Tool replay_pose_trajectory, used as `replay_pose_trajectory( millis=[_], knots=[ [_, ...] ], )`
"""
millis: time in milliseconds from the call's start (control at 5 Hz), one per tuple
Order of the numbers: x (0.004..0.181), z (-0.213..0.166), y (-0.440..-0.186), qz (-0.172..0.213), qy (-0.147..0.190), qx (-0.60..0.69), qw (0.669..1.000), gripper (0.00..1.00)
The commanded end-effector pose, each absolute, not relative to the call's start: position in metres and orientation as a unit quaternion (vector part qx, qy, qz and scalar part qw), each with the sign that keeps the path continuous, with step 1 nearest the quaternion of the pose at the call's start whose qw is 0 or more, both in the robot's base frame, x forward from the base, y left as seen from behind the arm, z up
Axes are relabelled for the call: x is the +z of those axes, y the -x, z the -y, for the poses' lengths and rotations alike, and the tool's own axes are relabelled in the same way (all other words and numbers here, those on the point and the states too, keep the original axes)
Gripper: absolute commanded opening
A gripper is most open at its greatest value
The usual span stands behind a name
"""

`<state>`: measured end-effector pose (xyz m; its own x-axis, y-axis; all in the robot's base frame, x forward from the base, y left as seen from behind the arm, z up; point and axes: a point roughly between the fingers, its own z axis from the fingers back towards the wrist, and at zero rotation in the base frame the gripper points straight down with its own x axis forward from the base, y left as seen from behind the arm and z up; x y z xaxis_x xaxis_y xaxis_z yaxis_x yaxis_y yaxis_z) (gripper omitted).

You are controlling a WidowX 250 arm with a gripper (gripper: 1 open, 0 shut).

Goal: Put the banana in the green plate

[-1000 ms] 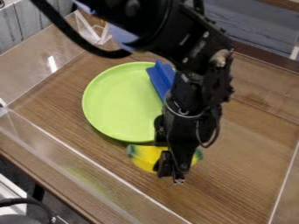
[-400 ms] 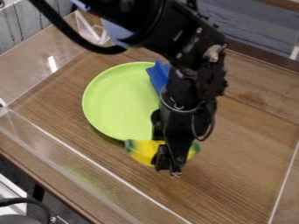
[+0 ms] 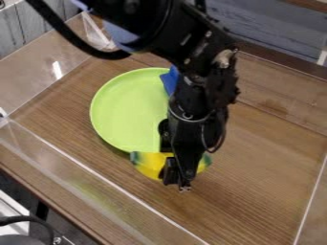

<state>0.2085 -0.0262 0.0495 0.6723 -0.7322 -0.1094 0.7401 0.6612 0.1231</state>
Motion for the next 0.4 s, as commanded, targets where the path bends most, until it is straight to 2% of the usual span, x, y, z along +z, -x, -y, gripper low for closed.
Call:
replay_pose_trajectory(
  millis=[0,200],
  knots=[
    [0.0574,0.0216,-0.2129,-0.004,-0.086,-0.399,0.913,0.0],
    [0.0567,0.018,-0.2131,-0.002,-0.089,-0.397,0.913,0.0]
  ],
)
